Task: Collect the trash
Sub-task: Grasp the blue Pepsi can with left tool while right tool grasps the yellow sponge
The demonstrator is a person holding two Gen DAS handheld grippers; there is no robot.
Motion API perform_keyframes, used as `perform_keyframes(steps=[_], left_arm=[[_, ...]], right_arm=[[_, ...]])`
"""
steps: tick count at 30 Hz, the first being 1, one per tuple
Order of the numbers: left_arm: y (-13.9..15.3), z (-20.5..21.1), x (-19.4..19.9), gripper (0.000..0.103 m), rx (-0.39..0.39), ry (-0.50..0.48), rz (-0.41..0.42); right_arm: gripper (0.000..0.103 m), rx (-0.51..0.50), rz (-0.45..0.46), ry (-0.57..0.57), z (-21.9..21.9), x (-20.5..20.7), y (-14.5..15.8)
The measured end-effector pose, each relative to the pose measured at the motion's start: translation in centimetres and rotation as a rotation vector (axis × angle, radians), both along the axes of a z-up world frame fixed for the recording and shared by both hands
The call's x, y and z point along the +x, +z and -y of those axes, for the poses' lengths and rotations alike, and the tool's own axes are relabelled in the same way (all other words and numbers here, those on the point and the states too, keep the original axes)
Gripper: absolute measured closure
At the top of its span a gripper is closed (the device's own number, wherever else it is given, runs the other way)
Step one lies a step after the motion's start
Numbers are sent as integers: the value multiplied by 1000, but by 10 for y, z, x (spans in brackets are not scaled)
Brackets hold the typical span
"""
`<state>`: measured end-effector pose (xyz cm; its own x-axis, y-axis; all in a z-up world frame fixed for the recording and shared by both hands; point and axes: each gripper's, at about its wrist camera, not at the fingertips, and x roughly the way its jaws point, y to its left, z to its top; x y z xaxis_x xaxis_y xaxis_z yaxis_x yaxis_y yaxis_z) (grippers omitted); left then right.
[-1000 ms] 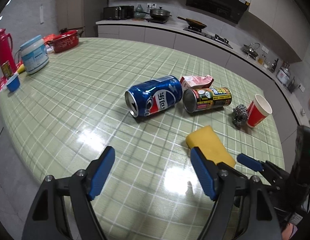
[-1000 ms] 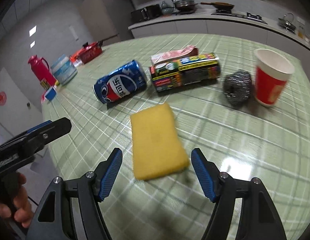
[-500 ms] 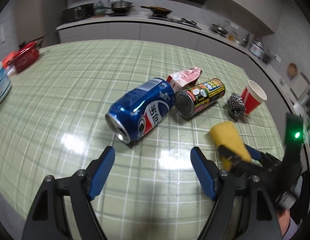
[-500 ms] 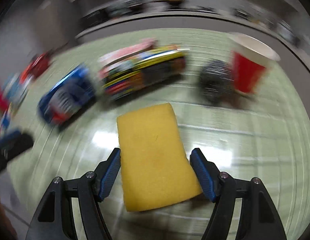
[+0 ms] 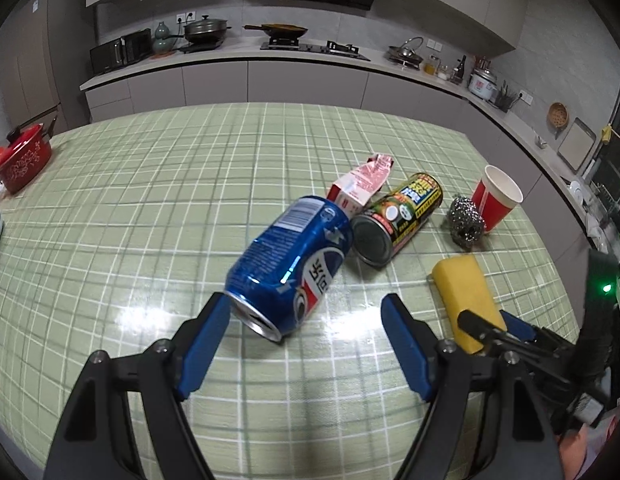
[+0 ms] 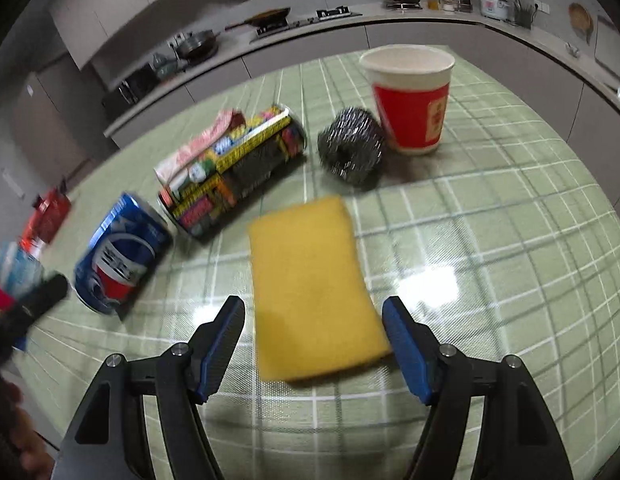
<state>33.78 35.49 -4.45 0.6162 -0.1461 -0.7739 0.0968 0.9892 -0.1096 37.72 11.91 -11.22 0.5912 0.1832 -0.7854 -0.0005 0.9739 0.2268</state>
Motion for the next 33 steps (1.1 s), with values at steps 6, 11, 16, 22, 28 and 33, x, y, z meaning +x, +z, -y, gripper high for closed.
perform_keyframes(steps=[6, 11, 16, 22, 28, 33], left_arm=[[-2, -12, 9, 24, 10, -1, -1], [-4, -17, 15, 24, 7, -9, -2], [-6, -18, 24, 24, 6, -31, -6], [-15, -15, 37, 24, 18, -79, -29], [-28, -8, 51, 24, 44, -116, -64], [-42, 0, 61, 24, 66, -139, -95]], right_arm=[[30, 52, -24, -35, -8, 13, -5], [30, 127, 7, -60, -11, 15, 4], [30, 26, 10, -65, -17, 13, 5], [30, 6, 11, -66, -16, 16, 7], [30, -34, 2, -55, -25, 18, 3], [30, -65, 2, -39, -31, 23, -1]])
